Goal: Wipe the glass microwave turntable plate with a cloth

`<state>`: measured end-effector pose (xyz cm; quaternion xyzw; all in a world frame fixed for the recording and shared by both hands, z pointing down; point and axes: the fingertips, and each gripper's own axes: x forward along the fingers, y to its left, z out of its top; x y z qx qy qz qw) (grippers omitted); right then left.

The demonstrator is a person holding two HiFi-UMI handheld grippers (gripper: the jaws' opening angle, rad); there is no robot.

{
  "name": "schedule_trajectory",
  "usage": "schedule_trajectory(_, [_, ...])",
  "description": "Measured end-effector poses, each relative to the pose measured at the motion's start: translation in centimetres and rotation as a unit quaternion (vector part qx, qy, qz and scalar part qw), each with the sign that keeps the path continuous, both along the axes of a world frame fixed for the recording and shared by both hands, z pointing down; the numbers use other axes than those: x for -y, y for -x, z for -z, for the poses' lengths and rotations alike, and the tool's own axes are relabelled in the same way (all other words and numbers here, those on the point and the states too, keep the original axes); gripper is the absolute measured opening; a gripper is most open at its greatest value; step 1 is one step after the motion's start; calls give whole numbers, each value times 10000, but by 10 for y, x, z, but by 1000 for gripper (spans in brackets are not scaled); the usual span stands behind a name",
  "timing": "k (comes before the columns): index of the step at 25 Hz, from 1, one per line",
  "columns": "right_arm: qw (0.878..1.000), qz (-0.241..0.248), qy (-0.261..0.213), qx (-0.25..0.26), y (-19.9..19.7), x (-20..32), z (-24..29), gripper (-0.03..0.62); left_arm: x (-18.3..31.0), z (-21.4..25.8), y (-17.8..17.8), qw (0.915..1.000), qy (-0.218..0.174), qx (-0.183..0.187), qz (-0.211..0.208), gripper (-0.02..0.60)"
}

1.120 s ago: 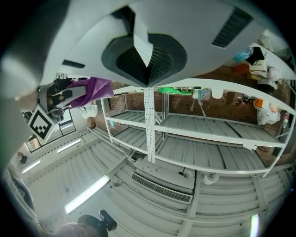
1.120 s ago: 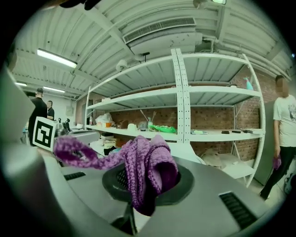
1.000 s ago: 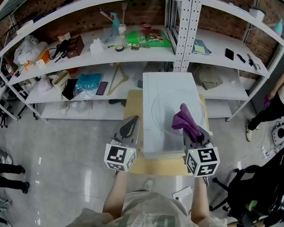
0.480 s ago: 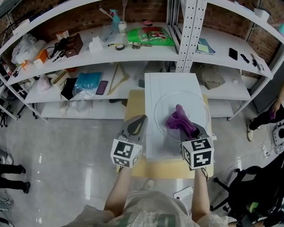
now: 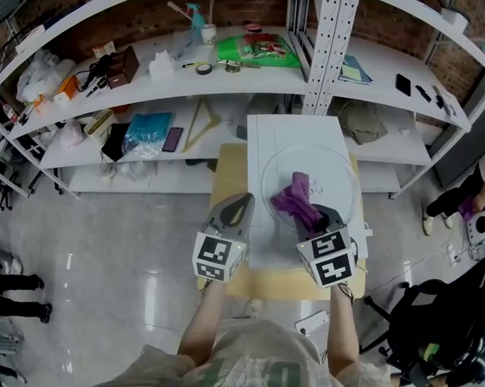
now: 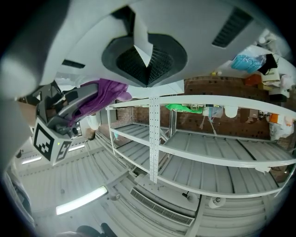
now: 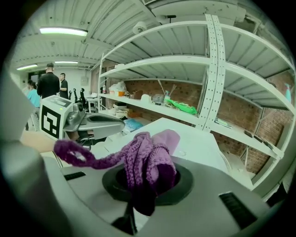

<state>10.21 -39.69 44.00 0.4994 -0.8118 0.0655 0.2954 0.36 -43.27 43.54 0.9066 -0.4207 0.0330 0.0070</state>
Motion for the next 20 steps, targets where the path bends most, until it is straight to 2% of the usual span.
schedule_trajectory(7, [9990, 403, 149, 98, 22, -9, -1, 50, 10, -3, -6, 9998, 65, 165, -4, 2])
schedule_trajectory(14, [9970, 640, 377, 219, 27, -24, -3, 51, 31, -8, -22, 9983, 428, 350, -183, 2])
schedule_trajectory(17, [9956, 805, 399, 250, 32, -30, -2, 51, 29, -11, -24, 9977, 582, 223, -278, 2])
schedule_trajectory(20, [9935, 1029, 413, 274, 35, -35, -2, 51, 22, -11, -27, 9981, 435, 120, -418, 2])
